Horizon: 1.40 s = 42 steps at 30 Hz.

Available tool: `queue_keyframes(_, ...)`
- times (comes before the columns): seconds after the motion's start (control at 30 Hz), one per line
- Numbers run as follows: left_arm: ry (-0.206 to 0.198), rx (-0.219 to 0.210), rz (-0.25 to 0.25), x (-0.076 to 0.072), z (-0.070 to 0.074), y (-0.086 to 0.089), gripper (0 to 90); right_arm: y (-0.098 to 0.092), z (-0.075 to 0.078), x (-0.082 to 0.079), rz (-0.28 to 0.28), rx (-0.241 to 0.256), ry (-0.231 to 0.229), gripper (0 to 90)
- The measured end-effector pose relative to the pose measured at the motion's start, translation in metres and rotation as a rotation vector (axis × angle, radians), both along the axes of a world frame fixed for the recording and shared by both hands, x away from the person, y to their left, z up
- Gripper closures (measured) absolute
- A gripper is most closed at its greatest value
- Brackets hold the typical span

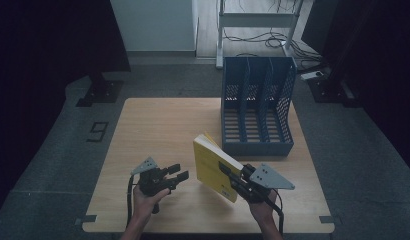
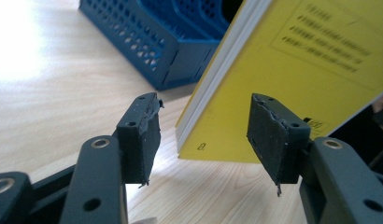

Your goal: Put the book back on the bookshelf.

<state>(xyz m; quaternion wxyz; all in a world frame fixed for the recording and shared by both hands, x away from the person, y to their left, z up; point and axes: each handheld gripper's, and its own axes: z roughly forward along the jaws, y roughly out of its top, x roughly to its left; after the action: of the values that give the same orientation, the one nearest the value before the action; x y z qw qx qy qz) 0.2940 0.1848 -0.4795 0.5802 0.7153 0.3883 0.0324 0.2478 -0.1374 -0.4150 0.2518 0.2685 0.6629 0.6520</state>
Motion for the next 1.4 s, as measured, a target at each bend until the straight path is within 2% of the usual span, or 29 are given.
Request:
queue_keyframes(0.2, -0.046, 0.005, -0.017, -0.002, 0.002, -0.001, 44.0, -0.004, 0.002, -0.001, -0.02, 0.004, -0.012, 74.6)
queue_keyframes(0.53, -0.081, 0.031, -0.039, -0.004, 0.001, -0.003, 45.5, -0.014, 0.007, -0.003, -0.054, 0.03, -0.03, 74.6)
queue_keyframes(0.67, -0.102, 0.048, -0.051, -0.005, 0.002, -0.004, 46.3, -0.019, 0.011, -0.006, -0.068, 0.05, -0.048, 74.6)
queue_keyframes(0.93, -0.118, 0.088, -0.065, -0.006, 0.0, -0.008, 46.5, -0.029, 0.018, -0.011, -0.091, 0.072, -0.078, 74.6)
queue_keyframes(1.07, -0.14, 0.133, -0.053, -0.007, 0.0, -0.011, 45.7, -0.034, 0.02, -0.013, -0.104, 0.081, -0.09, 74.6)
queue_keyframes(1.4, -0.108, 0.132, -0.054, -0.004, -0.002, -0.01, 44.2, -0.042, 0.021, -0.008, -0.132, 0.114, -0.076, 74.7)
